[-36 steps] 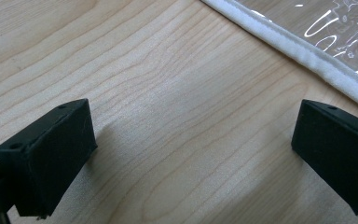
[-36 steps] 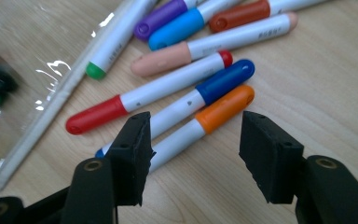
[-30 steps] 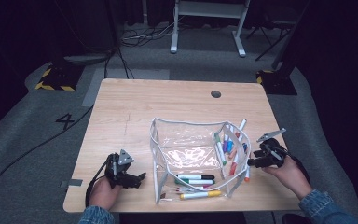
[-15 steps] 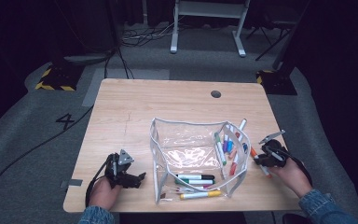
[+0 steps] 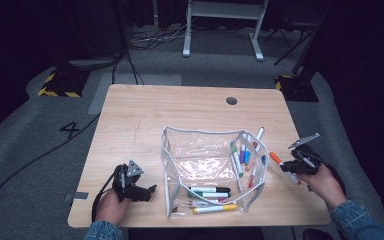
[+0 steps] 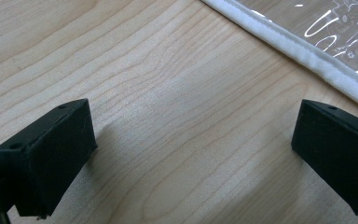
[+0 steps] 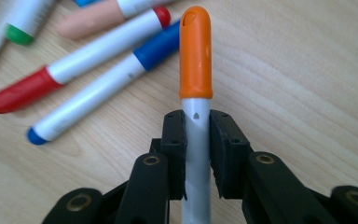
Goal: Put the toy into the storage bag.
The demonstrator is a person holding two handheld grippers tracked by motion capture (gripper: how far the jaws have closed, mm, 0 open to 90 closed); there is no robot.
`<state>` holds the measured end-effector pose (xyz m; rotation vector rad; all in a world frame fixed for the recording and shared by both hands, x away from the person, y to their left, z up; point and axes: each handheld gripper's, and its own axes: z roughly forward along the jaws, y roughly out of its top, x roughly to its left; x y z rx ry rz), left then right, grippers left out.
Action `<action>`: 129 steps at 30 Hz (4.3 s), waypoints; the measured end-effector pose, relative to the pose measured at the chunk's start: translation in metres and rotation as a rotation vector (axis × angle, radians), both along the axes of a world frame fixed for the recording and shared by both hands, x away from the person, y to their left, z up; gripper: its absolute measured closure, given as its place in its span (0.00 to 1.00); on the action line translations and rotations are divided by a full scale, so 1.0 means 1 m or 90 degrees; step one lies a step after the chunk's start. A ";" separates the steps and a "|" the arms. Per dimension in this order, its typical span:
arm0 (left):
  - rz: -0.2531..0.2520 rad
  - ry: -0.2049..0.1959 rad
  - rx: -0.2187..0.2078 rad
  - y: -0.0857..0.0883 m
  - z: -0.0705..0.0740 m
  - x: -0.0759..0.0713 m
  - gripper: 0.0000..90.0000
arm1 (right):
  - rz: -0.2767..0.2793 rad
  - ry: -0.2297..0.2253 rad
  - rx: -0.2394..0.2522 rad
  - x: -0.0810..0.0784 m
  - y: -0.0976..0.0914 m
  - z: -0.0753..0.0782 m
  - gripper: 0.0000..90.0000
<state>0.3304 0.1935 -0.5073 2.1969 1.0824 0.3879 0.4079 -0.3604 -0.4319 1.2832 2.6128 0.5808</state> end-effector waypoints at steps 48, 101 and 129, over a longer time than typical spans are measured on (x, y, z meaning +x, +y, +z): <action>0.001 0.001 -0.002 0.000 0.000 0.000 0.00 | 0.351 -0.085 0.065 -0.050 0.166 0.179 0.85; 0.001 0.001 -0.003 0.000 0.000 0.000 0.00 | 0.530 0.166 -0.216 -0.046 0.292 0.054 0.85; 0.002 0.002 -0.001 0.000 0.000 0.000 0.00 | 0.484 0.052 -0.068 -0.050 0.265 0.112 0.56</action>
